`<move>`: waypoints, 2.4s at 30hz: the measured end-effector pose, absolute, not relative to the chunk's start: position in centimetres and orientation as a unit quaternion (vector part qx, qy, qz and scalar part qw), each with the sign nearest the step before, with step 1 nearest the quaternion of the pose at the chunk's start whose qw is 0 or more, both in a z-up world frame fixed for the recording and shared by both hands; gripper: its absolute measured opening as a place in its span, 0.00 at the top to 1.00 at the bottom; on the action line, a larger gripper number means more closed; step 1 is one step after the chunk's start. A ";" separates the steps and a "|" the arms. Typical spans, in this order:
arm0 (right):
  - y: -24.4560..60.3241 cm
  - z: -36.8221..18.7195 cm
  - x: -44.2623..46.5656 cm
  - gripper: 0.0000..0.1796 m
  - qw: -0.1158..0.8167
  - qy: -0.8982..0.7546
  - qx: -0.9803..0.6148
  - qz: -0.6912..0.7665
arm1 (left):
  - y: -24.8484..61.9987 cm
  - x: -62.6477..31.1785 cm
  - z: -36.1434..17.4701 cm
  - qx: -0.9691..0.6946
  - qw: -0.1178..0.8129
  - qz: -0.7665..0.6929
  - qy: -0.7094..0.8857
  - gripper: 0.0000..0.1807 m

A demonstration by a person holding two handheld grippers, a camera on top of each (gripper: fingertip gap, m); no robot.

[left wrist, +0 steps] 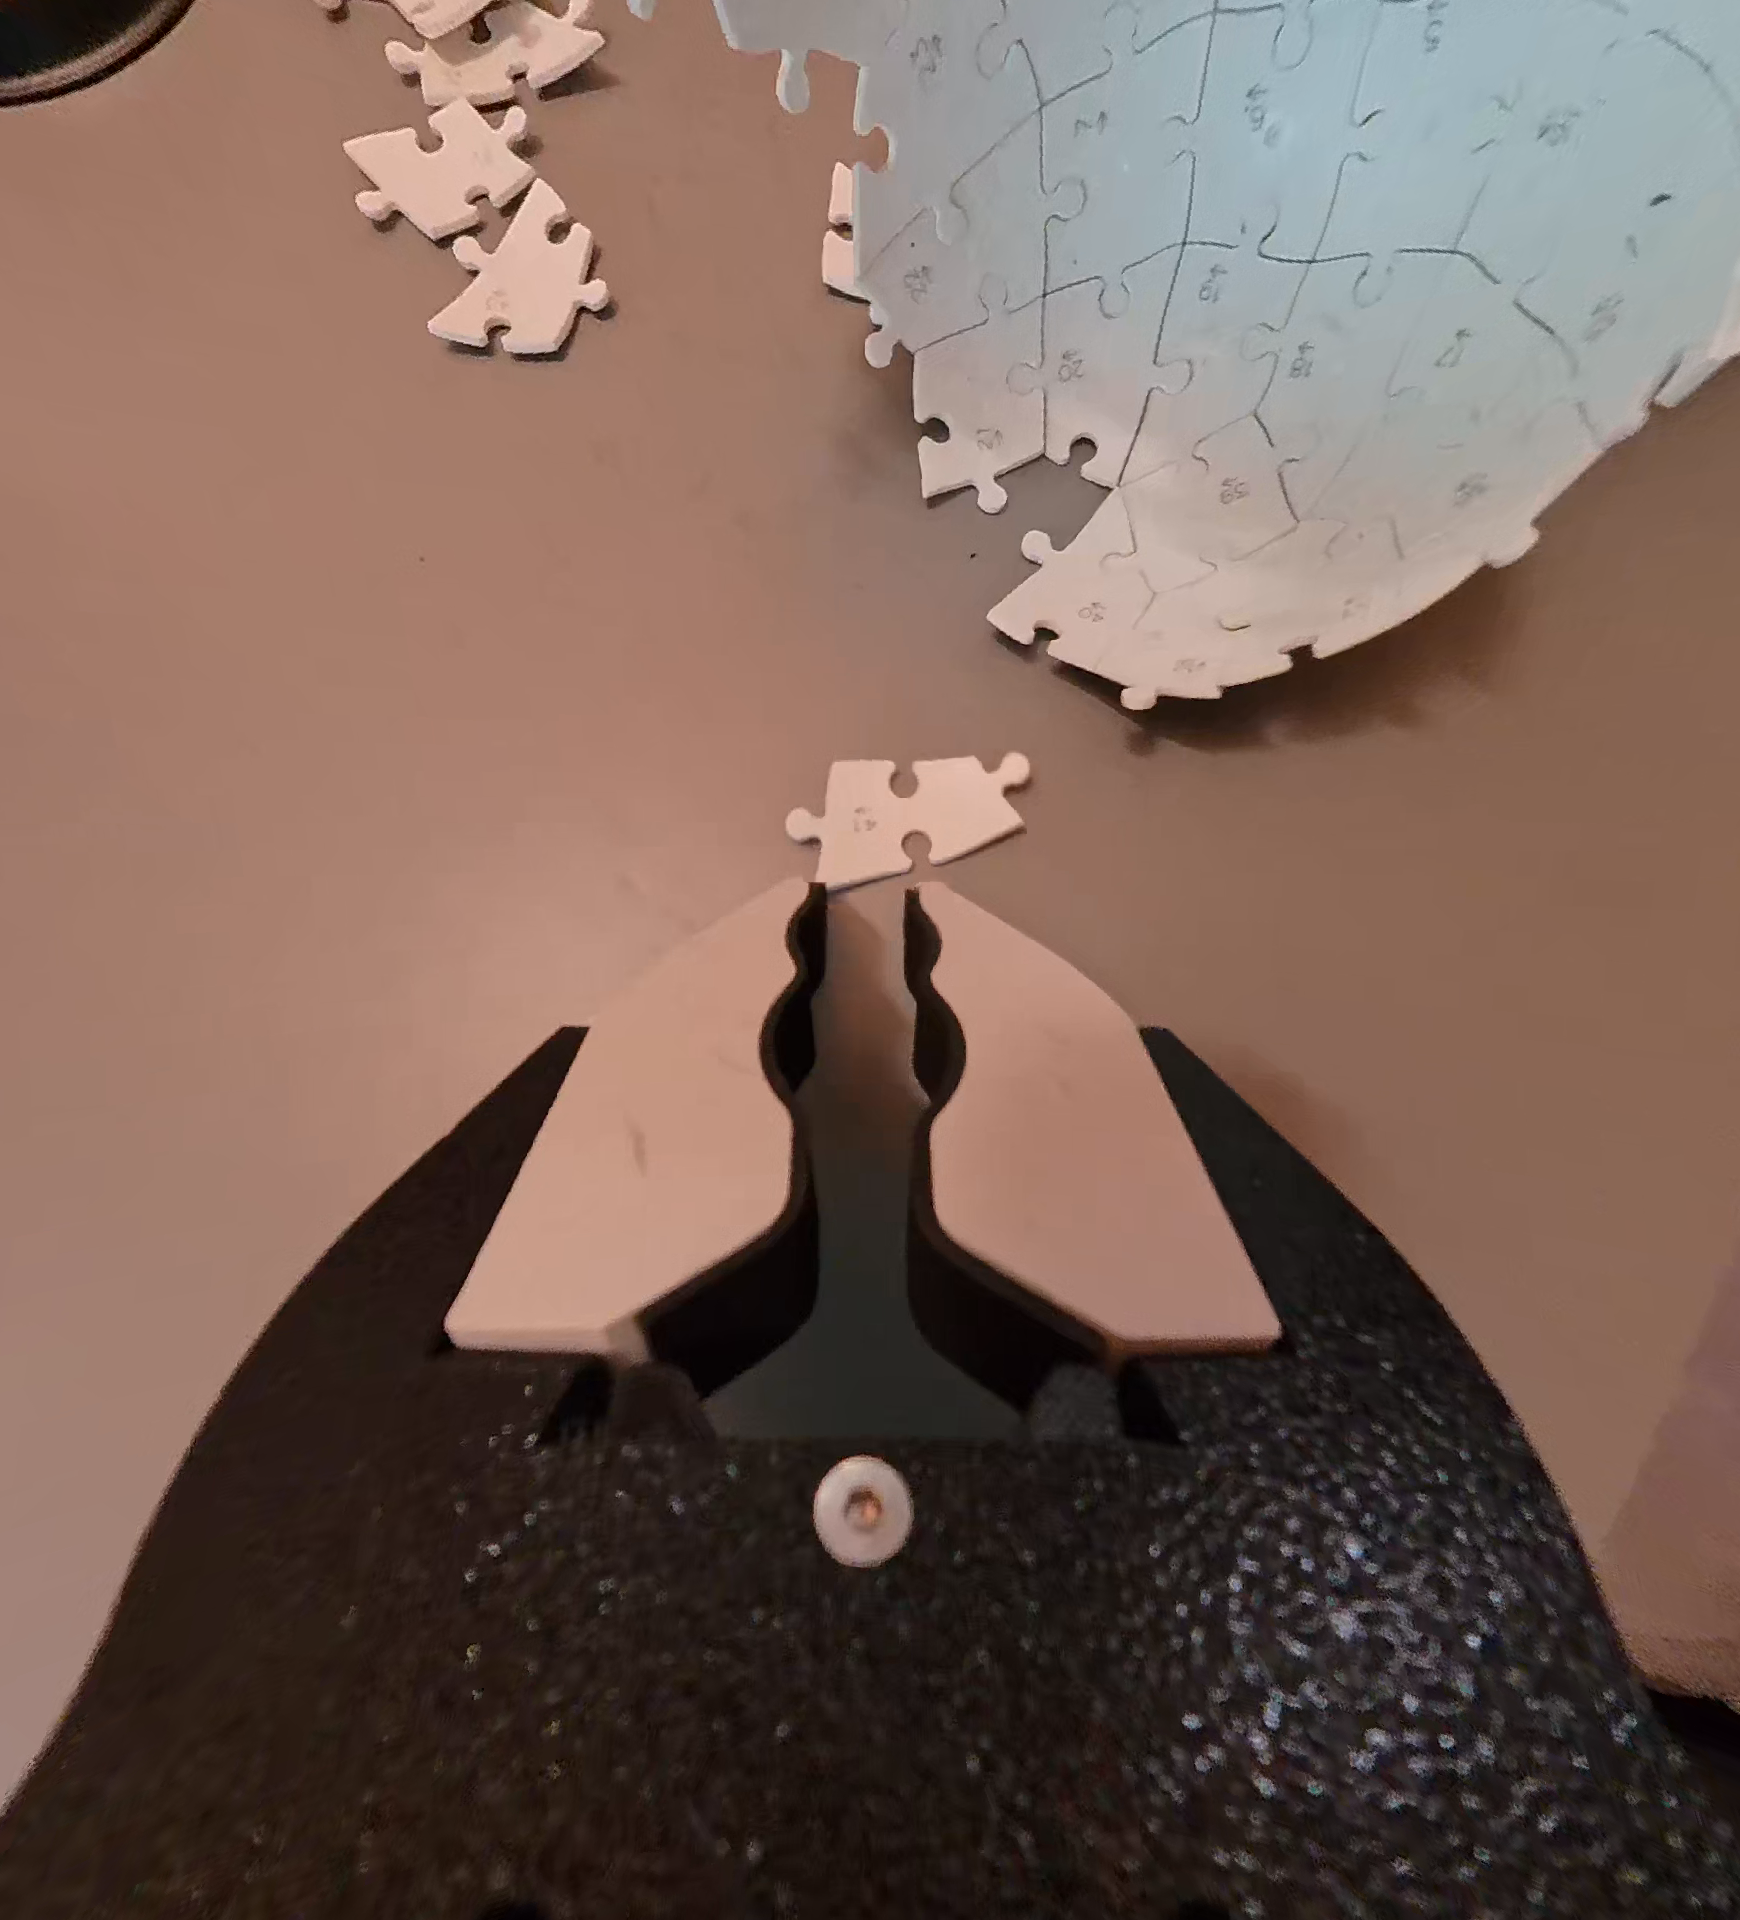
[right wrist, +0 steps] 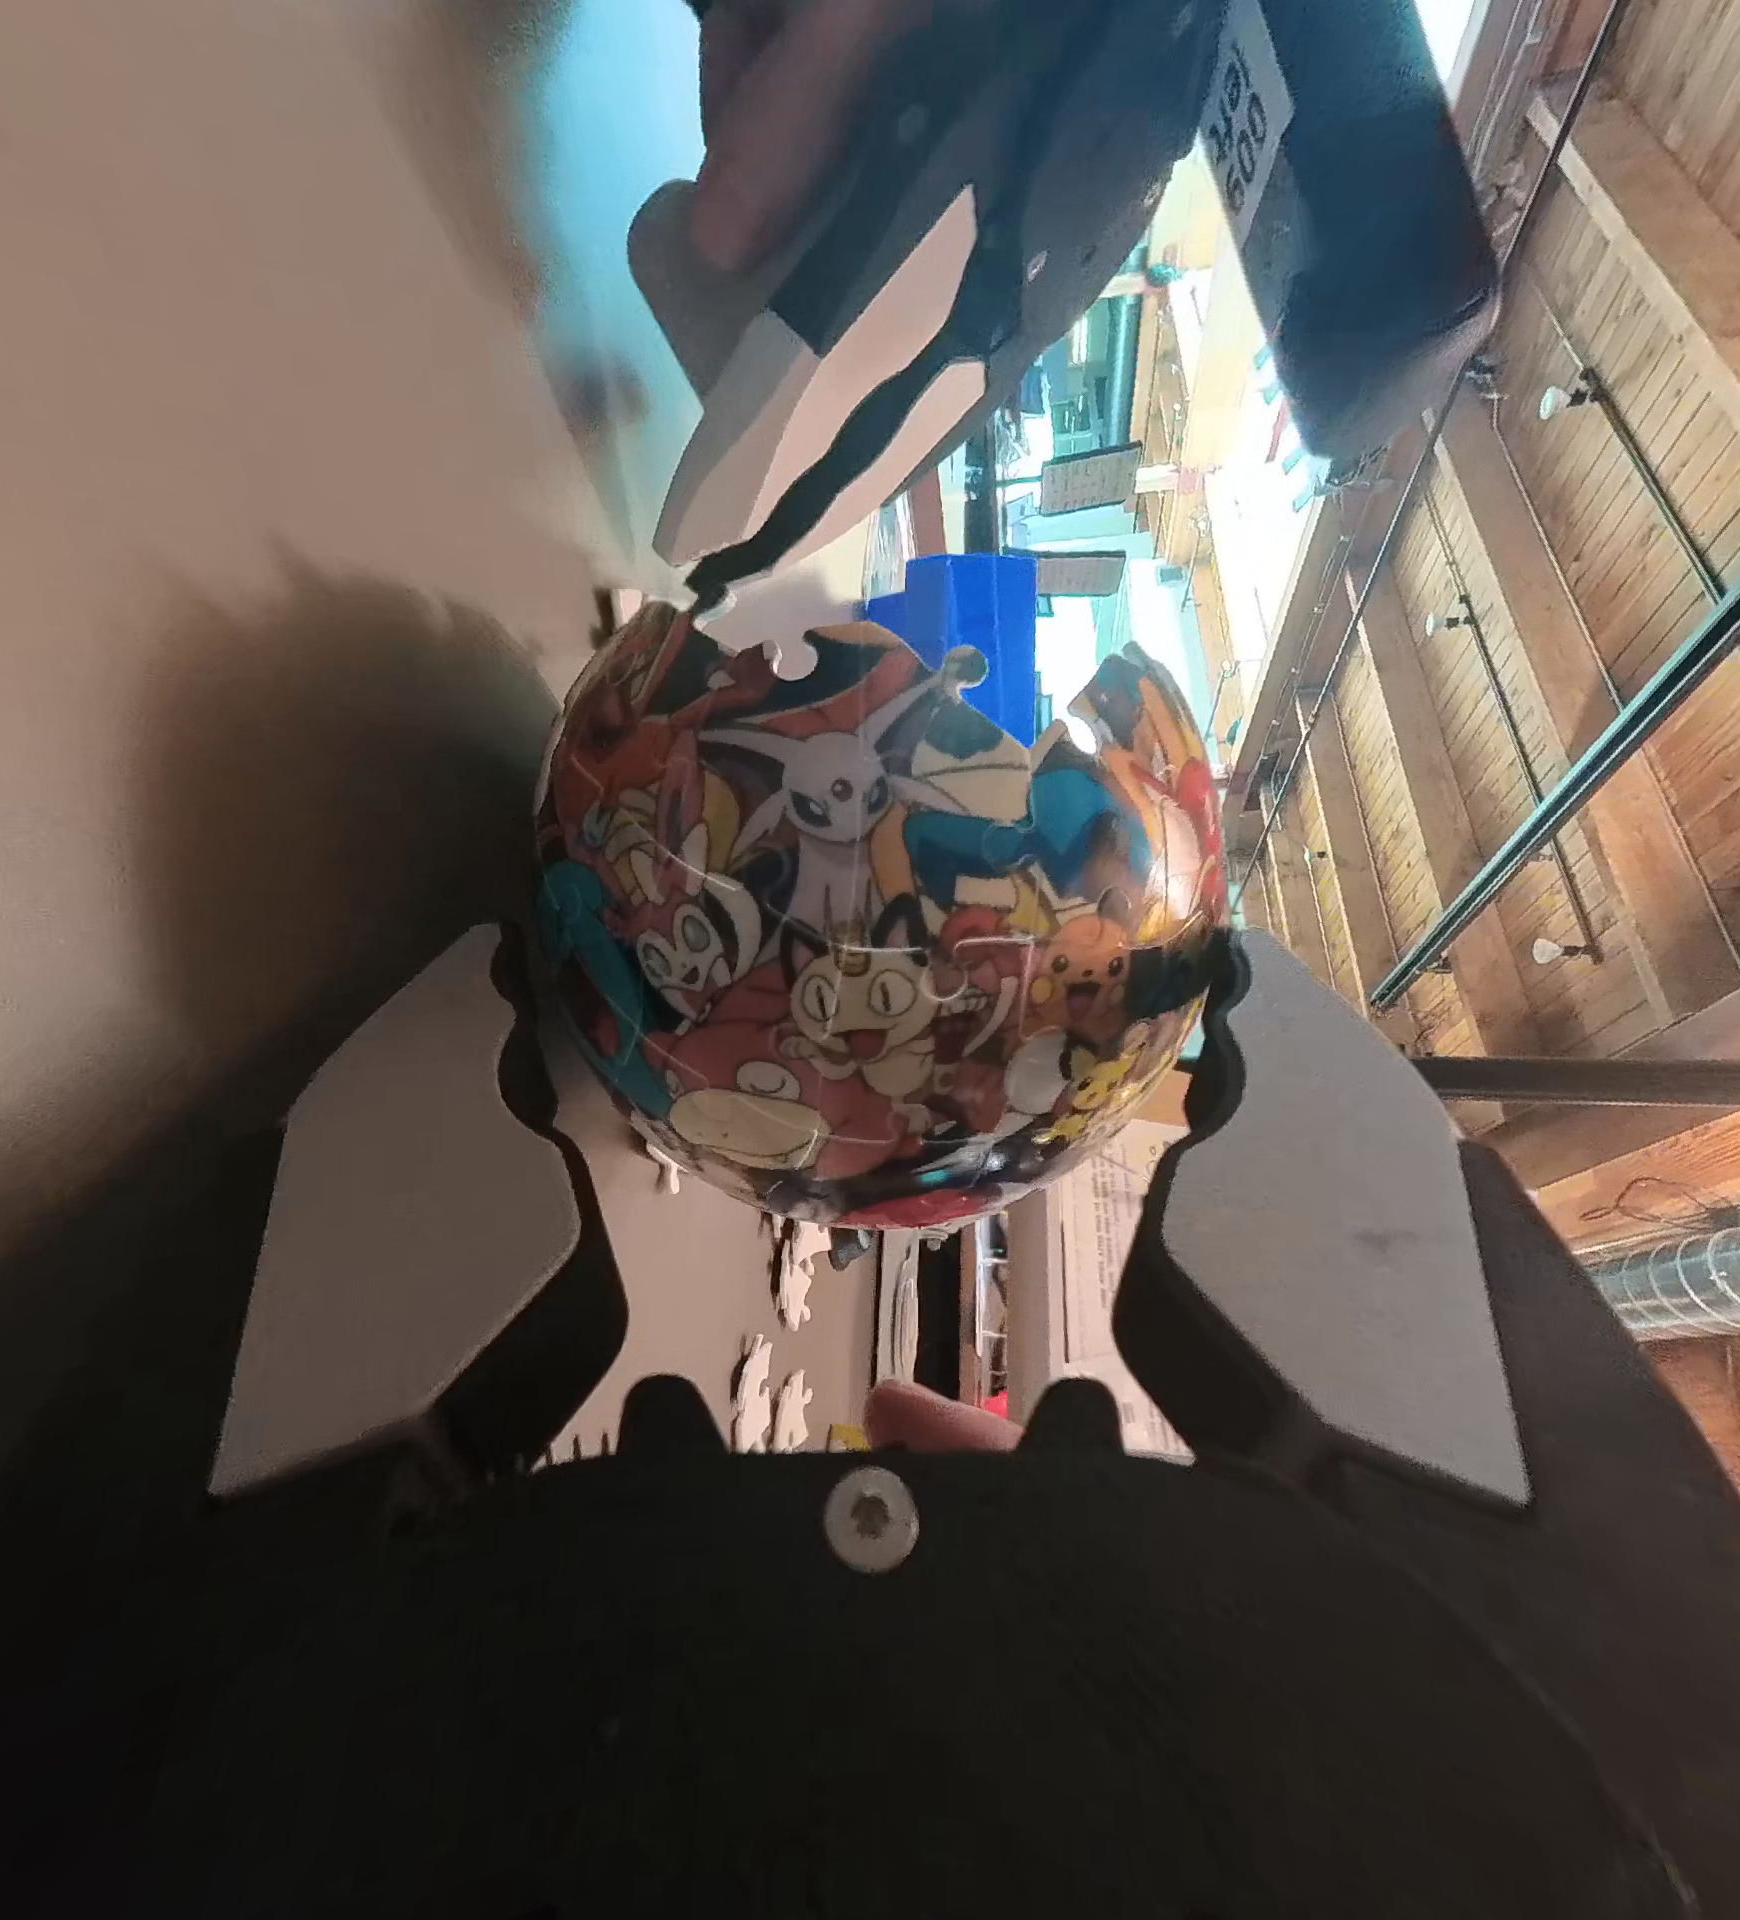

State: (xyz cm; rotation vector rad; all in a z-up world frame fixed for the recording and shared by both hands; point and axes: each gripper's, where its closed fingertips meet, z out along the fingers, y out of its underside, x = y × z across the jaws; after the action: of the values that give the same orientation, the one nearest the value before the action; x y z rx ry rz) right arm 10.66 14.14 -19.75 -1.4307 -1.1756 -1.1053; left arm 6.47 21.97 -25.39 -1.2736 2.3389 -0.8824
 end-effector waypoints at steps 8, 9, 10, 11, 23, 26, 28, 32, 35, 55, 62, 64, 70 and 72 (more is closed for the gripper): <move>14.1 -19.8 10.8 0.33 0.459 -0.491 -0.575 -0.465 | 22.4 7.1 -25.3 -0.463 0.177 -0.316 0.809 0.80; 14.1 -19.8 10.8 0.33 0.458 -0.493 -0.574 -0.466 | 22.2 7.1 -25.2 -0.463 0.176 -0.323 0.807 0.80; 14.0 -19.8 10.8 0.33 0.456 -0.495 -0.573 -0.468 | 22.1 7.1 -25.1 -0.461 0.174 -0.328 0.806 0.79; 14.0 -19.8 10.8 0.33 0.454 -0.497 -0.571 -0.470 | 22.0 7.1 -25.1 -0.459 0.175 -0.329 0.807 0.79; 13.8 -19.8 10.3 0.34 0.424 -0.528 -0.544 -0.496 | 21.8 7.5 -24.9 -0.454 0.180 -0.330 0.808 0.76; 13.8 -19.8 10.3 0.34 0.424 -0.528 -0.543 -0.496 | 21.5 7.4 -24.9 -0.437 0.173 -0.340 0.815 0.73; 13.8 -19.8 10.4 0.34 0.425 -0.527 -0.545 -0.495 | 21.5 7.2 -25.1 -0.423 0.168 -0.340 0.823 0.72; 13.8 -19.8 10.5 0.34 0.425 -0.525 -0.546 -0.496 | 21.4 7.4 -24.7 -0.401 0.179 -0.342 0.831 0.73; 13.8 -19.8 10.7 0.34 0.423 -0.525 -0.547 -0.497 | 21.6 7.4 -24.8 -0.391 0.167 -0.339 0.839 0.70; 13.6 -19.7 10.9 0.34 0.425 -0.524 -0.548 -0.495 | 21.7 7.2 -25.9 -0.346 0.115 -0.316 0.876 0.87; 13.6 -19.7 10.9 0.34 0.426 -0.523 -0.548 -0.494 | 21.4 5.5 -25.5 -0.315 0.153 -0.301 0.887 0.82; 13.6 -19.7 10.9 0.34 0.425 -0.524 -0.548 -0.495 | 21.5 6.4 -25.1 -0.343 0.161 -0.314 0.870 0.81; 13.6 -19.7 10.8 0.34 0.427 -0.522 -0.548 -0.494 | 20.0 6.5 -25.9 -0.388 0.155 -0.334 0.845 0.79; 13.7 -19.7 10.8 0.34 0.430 -0.522 -0.549 -0.492 | 20.6 6.9 -25.9 -0.410 0.165 -0.334 0.833 0.82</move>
State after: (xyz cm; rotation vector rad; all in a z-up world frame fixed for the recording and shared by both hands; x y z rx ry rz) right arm 10.76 13.68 -19.67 -1.3705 -1.3015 -1.2269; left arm 6.86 20.55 -25.89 -1.1683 2.3724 -0.9507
